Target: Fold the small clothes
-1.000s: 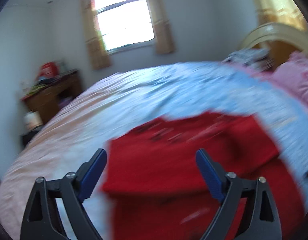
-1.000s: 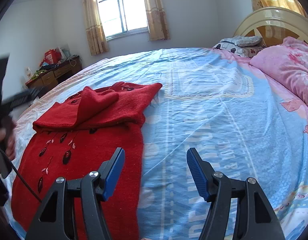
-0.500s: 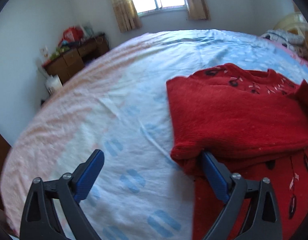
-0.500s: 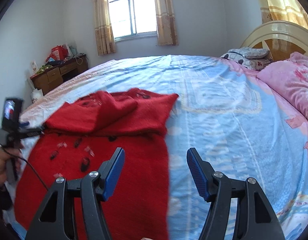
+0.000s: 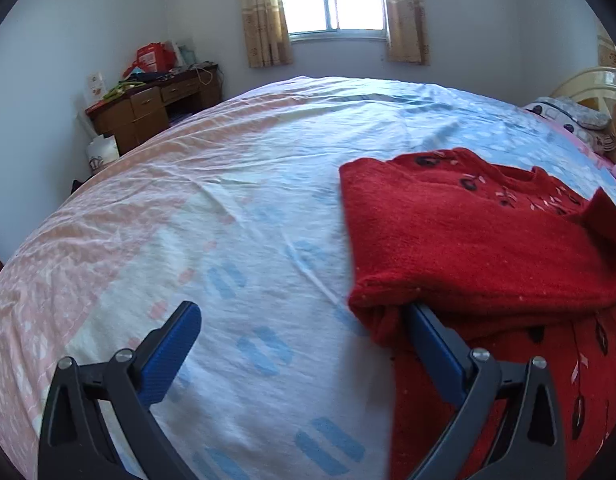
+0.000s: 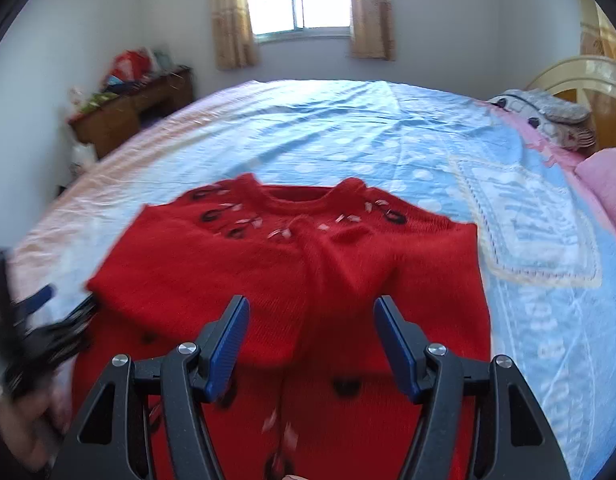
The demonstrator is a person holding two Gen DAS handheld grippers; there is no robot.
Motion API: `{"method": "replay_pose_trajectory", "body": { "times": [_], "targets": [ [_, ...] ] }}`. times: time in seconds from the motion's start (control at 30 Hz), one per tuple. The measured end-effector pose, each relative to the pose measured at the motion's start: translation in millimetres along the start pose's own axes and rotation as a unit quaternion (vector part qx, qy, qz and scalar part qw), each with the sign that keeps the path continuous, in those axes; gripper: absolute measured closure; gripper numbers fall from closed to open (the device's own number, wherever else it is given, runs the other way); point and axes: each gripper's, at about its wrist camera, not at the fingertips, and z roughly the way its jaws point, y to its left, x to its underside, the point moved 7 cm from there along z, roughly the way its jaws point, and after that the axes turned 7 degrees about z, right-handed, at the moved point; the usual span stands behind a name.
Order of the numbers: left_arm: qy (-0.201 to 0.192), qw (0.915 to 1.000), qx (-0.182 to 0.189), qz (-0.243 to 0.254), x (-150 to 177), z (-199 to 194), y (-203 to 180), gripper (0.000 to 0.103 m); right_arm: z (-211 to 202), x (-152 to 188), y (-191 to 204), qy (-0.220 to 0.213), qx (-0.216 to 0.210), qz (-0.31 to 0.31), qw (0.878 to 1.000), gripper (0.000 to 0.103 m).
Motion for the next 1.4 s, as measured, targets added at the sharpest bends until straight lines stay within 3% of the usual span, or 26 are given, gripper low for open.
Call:
{"method": "replay_pose_trajectory", "body": {
  "times": [0.07,0.1,0.13,0.17,0.37,0.5,0.63,0.7,0.73,0.9,1.0,1.1,1.23,1.33,1.4],
  "targets": [
    [0.002,1.0000,0.006,-0.003,0.0,1.7,1.0,0.000,18.7,-4.6,-3.7,0.012,0.026,0.003,1.000,0.040],
    [0.003,0.9999,0.009,-0.006,0.1,2.6,2.0,0.000,25.5,-6.6,-7.1,0.016,0.029,0.008,0.999,0.048],
    [0.004,0.9999,0.013,-0.010,0.4,3.7,2.8,0.000,31.2,-8.2,-11.9,0.020,0.030,0.017,0.999,0.079],
    [0.006,0.9997,0.018,-0.015,0.9,4.5,3.7,0.000,32.0,-9.0,-16.4,0.021,0.035,0.021,0.999,0.099],
    [0.013,0.9983,0.044,-0.035,3.6,8.4,6.5,0.000,-7.3,-19.8,-48.1,-0.048,0.012,0.058,0.997,0.099],
    [0.016,0.9982,0.046,-0.034,4.5,8.6,4.7,0.000,-25.2,-8.3,-73.1,-0.086,-0.006,0.096,0.992,0.099],
    [0.017,0.9984,0.044,-0.032,4.2,8.5,4.1,0.000,-1.5,17.1,-81.5,-0.030,-0.026,0.112,0.993,0.097],
    [0.020,0.9979,0.050,-0.037,4.5,8.0,5.6,0.000,0.6,24.7,-83.9,-0.019,-0.029,0.120,0.992,0.081],
    [0.020,0.9974,0.054,-0.042,5.0,5.7,7.5,0.000,-1.9,26.8,-88.3,-0.020,-0.022,0.129,0.991,0.075],
    [0.008,0.9965,0.049,-0.067,10.1,-16.7,21.9,0.000,-22.4,27.2,-131.3,-0.032,0.036,0.194,0.980,0.075],
    [-0.003,0.9946,0.045,-0.093,8.3,-28.7,31.6,0.000,-37.3,21.5,-150.3,-0.057,0.047,0.217,0.973,0.074],
    [-0.019,0.9935,0.045,-0.103,-3.6,-35.5,33.9,0.000,-41.9,15.0,-135.0,-0.071,0.004,0.191,0.979,0.074],
    [-0.020,0.9941,0.047,-0.096,-15.6,-31.2,23.7,0.000,-31.5,13.2,-94.1,-0.058,-0.062,0.132,0.988,0.074],
    [-0.002,0.9982,0.035,-0.049,-17.2,-15.8,4.8,0.000,-6.1,25.4,-81.6,-0.005,-0.058,0.100,0.993,0.074],
    [0.042,0.9989,0.018,-0.012,-6.6,3.8,-4.6,0.000,11.9,36.5,-88.1,0.031,-0.037,0.101,0.994,0.075]
  ]
}}
